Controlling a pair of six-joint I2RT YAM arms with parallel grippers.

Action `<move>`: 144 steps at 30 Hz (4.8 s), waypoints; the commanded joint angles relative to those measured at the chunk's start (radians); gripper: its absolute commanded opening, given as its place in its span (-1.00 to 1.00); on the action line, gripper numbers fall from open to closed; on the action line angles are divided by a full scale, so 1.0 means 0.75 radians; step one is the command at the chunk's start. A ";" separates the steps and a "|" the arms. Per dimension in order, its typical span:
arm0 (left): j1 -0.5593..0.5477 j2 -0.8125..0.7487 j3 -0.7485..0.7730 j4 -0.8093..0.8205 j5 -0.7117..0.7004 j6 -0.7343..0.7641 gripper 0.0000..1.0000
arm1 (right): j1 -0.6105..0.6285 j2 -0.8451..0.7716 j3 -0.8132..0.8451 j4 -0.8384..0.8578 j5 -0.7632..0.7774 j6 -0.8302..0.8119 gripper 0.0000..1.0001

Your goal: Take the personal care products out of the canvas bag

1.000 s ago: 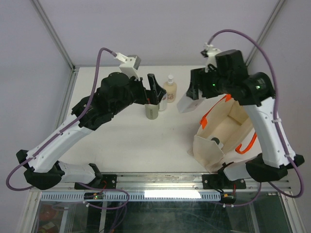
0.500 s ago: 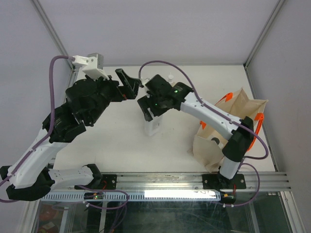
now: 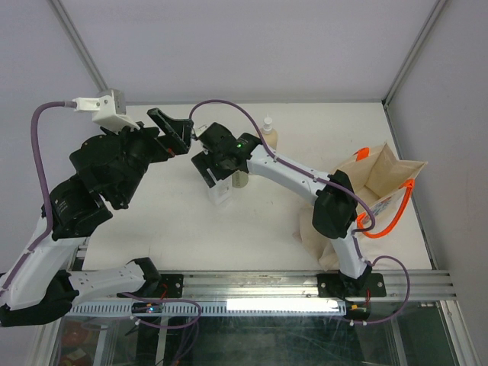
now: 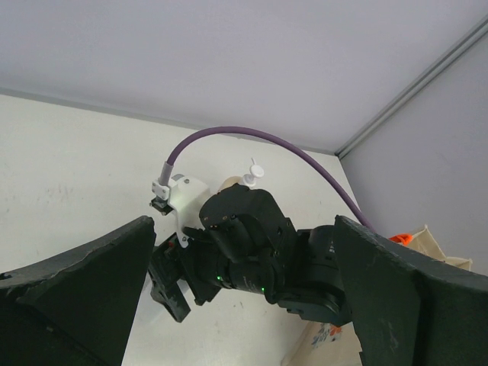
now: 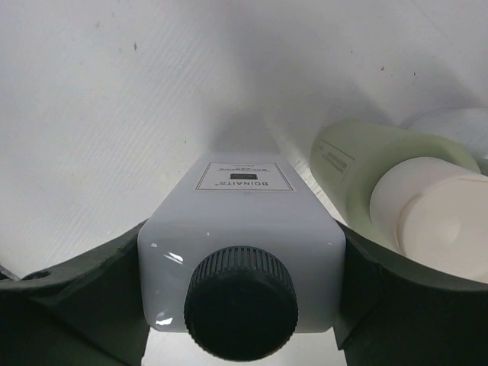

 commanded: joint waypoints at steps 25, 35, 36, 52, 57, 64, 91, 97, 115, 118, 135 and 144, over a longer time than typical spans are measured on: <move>0.003 0.008 0.017 -0.002 0.134 -0.018 0.98 | -0.029 -0.298 0.126 -0.129 0.091 0.103 0.90; 0.003 -0.003 -0.161 0.080 0.324 -0.112 0.98 | -0.119 -0.948 -0.323 -0.301 0.231 0.262 0.90; 0.002 0.015 -0.183 0.102 0.364 -0.123 0.98 | -0.132 -1.003 -0.338 -0.357 0.256 0.284 0.90; -0.045 0.659 -0.067 0.414 1.252 -0.136 0.98 | -0.180 -1.608 -0.692 -0.901 0.552 0.928 0.22; -0.113 0.826 0.017 0.419 1.350 -0.139 0.98 | -0.178 -1.729 -0.820 -0.899 0.499 0.990 0.00; -0.166 0.973 0.070 0.419 1.449 -0.143 0.98 | -0.180 -1.740 -0.929 -0.848 0.415 0.976 -0.23; -0.234 0.966 -0.224 0.242 1.491 0.054 0.98 | -0.179 -1.708 -1.119 -0.846 0.475 1.207 0.56; -0.236 0.987 -0.193 0.234 1.484 0.059 0.98 | -0.178 -1.678 -1.214 -0.718 0.459 1.270 0.63; -0.236 1.032 -0.140 0.209 1.504 0.076 0.98 | -0.182 -1.515 -1.350 -0.590 0.545 1.455 0.98; -0.236 1.038 -0.138 0.207 1.504 0.076 0.98 | -0.186 -1.528 -1.361 -0.597 0.572 1.531 0.99; -0.236 1.059 -0.107 0.203 1.492 0.077 0.98 | -0.198 -1.474 -1.401 -0.612 0.591 1.725 0.36; -0.236 1.059 -0.105 0.204 1.481 0.068 0.98 | -0.200 -1.478 -1.248 -0.582 0.656 1.428 -1.00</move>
